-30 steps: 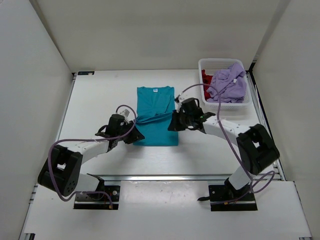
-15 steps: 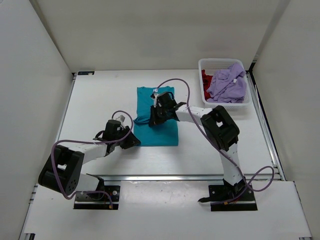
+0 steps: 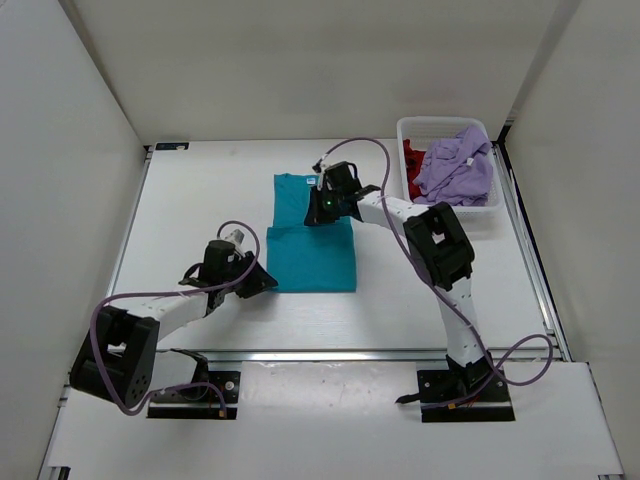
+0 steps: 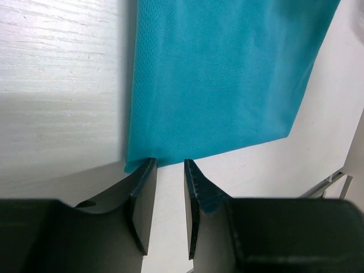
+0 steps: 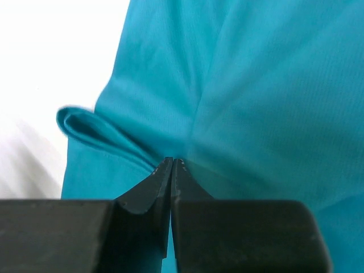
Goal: Fold and stack the t-shirts
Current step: Fold the folded rectangular tshirt in 1/3 of the way, then grab one side of the 2/3 rectangular tshirt with both arms
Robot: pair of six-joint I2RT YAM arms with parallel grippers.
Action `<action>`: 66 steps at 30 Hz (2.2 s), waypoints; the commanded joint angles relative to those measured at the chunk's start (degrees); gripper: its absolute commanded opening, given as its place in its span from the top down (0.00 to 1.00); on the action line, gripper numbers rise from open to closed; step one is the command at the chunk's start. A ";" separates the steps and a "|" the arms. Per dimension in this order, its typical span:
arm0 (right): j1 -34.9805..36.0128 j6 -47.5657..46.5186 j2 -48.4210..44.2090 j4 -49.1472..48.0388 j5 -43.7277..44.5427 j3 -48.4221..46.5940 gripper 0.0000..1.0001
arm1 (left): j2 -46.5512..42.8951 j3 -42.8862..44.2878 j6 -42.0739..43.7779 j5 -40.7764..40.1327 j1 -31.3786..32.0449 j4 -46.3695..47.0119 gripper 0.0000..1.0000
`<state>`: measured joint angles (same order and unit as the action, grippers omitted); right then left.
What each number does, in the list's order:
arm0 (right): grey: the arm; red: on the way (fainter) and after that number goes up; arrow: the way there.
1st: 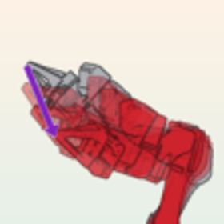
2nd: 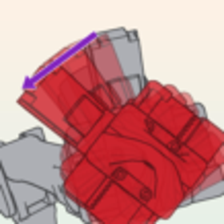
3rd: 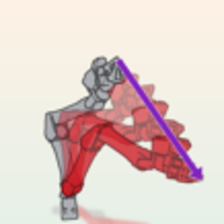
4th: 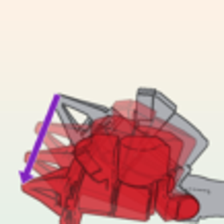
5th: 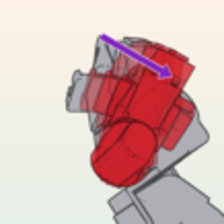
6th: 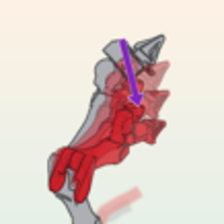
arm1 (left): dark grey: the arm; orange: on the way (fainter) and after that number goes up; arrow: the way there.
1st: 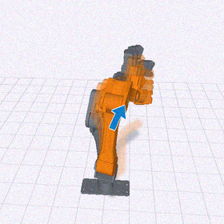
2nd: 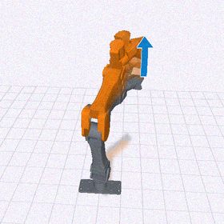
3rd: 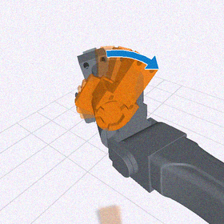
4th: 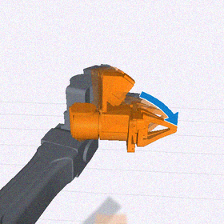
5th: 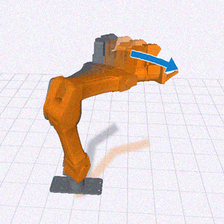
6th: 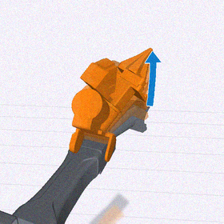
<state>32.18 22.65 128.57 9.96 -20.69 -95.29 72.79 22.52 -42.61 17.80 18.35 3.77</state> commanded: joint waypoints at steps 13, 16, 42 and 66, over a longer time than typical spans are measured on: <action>-2.56 2.39 -38.13 -14.24 2.78 43.85 0.87 | -4.86 0.86 5.34 -3.57 -1.30 -7.73 0.58; -2.92 3.19 -36.56 -17.43 -1.55 44.93 0.92 | -5.03 0.15 4.73 -3.74 -0.51 -6.85 0.57; 0.77 7.40 -42.18 -15.22 5.49 60.66 0.62 | 0.59 0.68 4.82 -6.99 1.16 -5.09 0.70; 18.71 18.30 -68.35 0.49 14.36 66.47 1.00 | -31.83 6.72 5.96 -9.11 8.90 -37.69 1.00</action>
<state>50.43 38.28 63.86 5.82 -10.37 -26.02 43.79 24.34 -36.21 9.41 26.39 -25.89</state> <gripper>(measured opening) 0.009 0.030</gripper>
